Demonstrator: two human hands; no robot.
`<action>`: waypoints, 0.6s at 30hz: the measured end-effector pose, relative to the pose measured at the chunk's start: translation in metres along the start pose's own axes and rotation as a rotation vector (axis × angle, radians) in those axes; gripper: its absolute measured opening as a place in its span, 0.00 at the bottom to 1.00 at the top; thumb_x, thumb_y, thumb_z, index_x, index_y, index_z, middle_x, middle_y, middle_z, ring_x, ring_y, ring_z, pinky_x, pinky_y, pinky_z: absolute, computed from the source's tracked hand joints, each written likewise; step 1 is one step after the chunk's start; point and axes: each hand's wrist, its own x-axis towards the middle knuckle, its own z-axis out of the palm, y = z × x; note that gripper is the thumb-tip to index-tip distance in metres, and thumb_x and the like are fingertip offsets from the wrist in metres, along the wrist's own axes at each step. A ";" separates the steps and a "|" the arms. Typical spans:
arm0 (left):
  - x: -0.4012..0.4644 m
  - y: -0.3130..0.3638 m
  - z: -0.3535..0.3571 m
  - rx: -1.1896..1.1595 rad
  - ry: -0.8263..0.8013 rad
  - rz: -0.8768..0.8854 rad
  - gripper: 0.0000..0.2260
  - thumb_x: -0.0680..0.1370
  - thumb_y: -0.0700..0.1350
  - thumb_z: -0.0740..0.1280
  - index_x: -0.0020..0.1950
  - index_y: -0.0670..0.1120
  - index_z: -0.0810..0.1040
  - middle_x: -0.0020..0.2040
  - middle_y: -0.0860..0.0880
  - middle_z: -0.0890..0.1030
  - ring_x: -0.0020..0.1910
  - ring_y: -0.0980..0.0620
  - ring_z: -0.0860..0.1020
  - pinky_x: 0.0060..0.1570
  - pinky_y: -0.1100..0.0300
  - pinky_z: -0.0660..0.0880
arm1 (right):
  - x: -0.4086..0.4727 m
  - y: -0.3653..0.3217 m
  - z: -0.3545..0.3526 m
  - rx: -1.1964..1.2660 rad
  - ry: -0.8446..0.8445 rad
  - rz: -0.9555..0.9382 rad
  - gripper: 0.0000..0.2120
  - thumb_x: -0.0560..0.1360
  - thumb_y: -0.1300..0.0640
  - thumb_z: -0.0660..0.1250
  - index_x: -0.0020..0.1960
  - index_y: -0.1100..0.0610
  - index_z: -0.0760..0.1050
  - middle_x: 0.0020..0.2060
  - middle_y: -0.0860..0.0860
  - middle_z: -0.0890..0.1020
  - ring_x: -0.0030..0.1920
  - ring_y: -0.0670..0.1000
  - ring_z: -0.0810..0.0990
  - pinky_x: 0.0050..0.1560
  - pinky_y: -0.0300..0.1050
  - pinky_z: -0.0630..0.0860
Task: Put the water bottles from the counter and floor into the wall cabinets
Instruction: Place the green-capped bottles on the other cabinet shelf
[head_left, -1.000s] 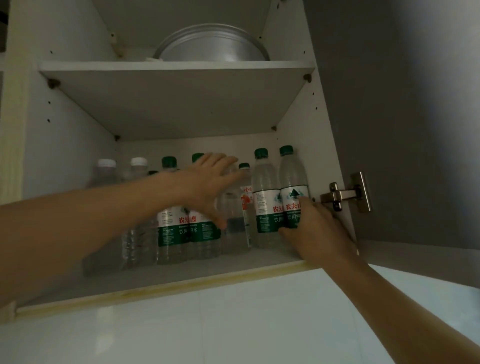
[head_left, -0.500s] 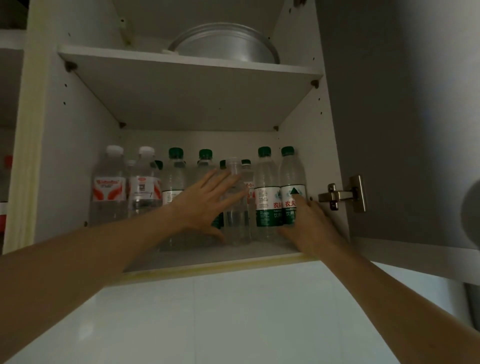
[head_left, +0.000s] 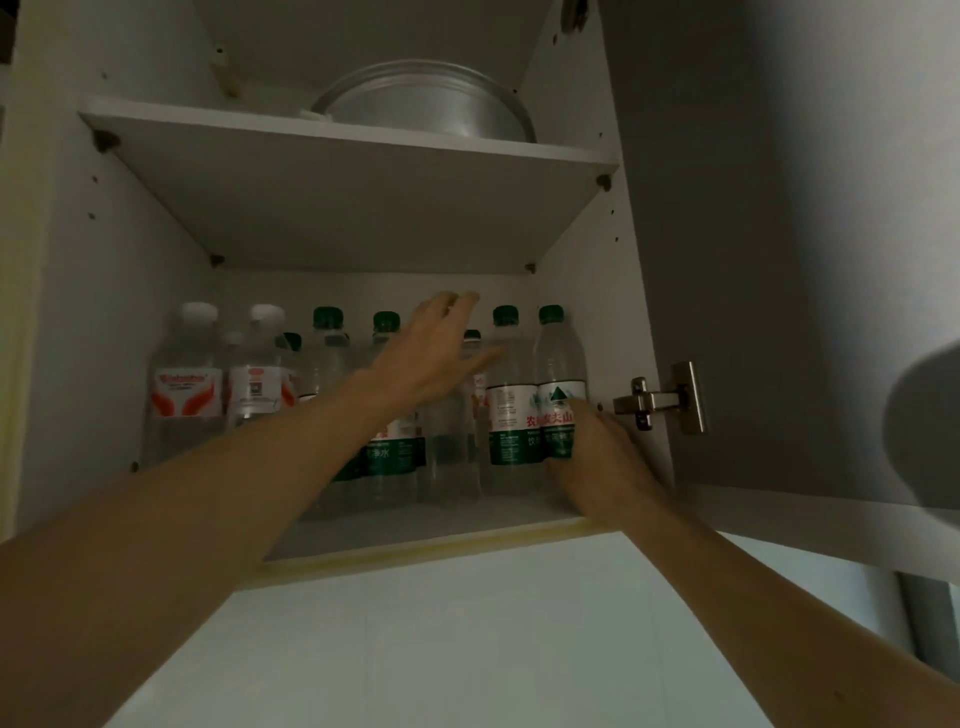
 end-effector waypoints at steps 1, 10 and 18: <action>0.013 0.005 0.002 -0.080 0.008 -0.053 0.35 0.79 0.64 0.62 0.80 0.46 0.57 0.77 0.40 0.63 0.74 0.42 0.65 0.69 0.48 0.67 | 0.000 0.001 0.000 -0.004 0.010 0.003 0.24 0.75 0.61 0.71 0.69 0.50 0.70 0.61 0.52 0.79 0.63 0.54 0.78 0.62 0.57 0.78; 0.082 0.032 0.022 -0.114 -0.268 -0.187 0.21 0.83 0.53 0.62 0.69 0.40 0.73 0.64 0.40 0.77 0.58 0.44 0.76 0.52 0.55 0.72 | 0.006 0.011 0.004 -0.003 -0.025 0.012 0.22 0.77 0.62 0.68 0.69 0.54 0.68 0.62 0.52 0.79 0.62 0.54 0.79 0.61 0.56 0.79; 0.085 0.017 0.004 -0.054 -0.297 -0.190 0.15 0.84 0.49 0.61 0.59 0.39 0.80 0.56 0.41 0.82 0.49 0.47 0.78 0.46 0.55 0.71 | 0.006 0.008 0.004 -0.038 -0.053 0.075 0.26 0.77 0.62 0.69 0.72 0.55 0.64 0.62 0.55 0.78 0.61 0.56 0.79 0.60 0.57 0.79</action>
